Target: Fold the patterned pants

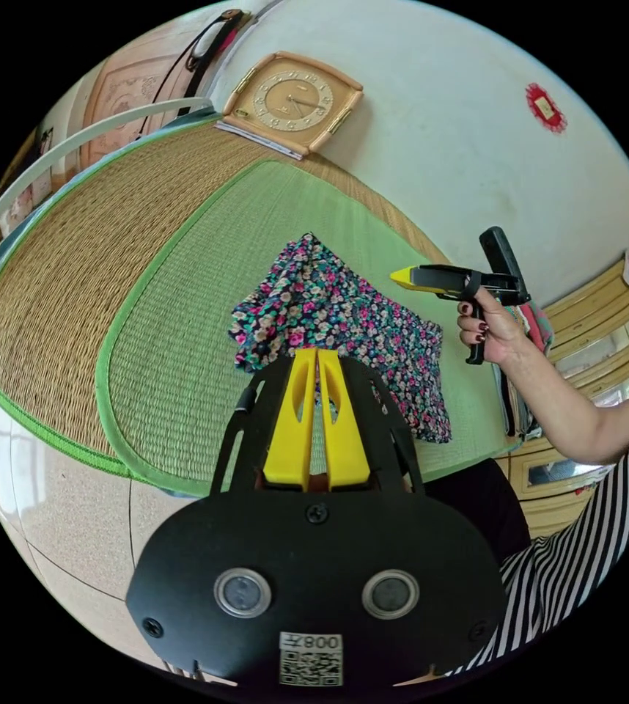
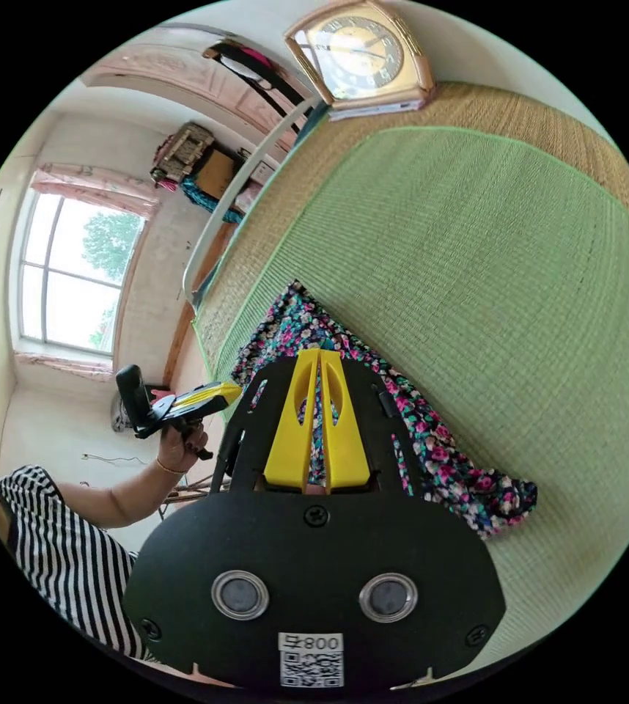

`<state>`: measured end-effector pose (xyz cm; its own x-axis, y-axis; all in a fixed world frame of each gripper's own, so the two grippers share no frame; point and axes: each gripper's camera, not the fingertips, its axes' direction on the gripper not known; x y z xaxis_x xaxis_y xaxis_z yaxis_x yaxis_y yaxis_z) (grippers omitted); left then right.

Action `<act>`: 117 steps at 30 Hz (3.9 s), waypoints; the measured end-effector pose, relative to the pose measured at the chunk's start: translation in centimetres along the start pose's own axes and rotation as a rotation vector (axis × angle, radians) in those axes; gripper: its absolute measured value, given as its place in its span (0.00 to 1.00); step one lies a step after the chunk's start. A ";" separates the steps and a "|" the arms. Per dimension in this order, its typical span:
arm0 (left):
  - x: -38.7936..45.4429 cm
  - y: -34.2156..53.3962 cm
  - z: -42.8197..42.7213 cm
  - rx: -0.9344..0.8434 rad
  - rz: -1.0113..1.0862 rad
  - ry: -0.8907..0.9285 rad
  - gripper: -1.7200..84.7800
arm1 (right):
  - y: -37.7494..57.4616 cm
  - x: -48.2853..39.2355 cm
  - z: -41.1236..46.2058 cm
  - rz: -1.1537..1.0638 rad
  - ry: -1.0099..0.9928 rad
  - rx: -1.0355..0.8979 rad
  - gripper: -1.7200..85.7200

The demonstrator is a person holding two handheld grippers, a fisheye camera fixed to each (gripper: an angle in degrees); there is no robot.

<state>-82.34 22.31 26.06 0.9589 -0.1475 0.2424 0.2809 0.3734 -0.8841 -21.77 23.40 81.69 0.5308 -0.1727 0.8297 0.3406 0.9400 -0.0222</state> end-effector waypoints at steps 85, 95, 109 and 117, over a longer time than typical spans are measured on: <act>-3.0 3.7 0.7 0.092 -0.753 0.515 0.15 | 32.3 11.8 -17.4 0.450 -0.767 0.117 0.03; 0.3 2.8 0.6 0.090 -0.776 0.458 0.13 | 33.8 9.4 -20.7 0.444 -0.782 0.134 0.02; 9.5 3.9 1.4 0.060 -0.713 0.445 0.07 | 39.6 7.1 -25.8 0.480 -0.718 0.083 0.03; 17.5 6.8 -0.2 0.043 -0.641 0.468 0.06 | 47.5 6.3 -28.8 0.568 -0.682 0.017 0.03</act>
<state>-63.68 22.10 24.26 0.4961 -0.7118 0.4973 0.7828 0.1188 -0.6109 20.07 58.44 69.77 0.0361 0.5290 0.8479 0.1523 0.8356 -0.5278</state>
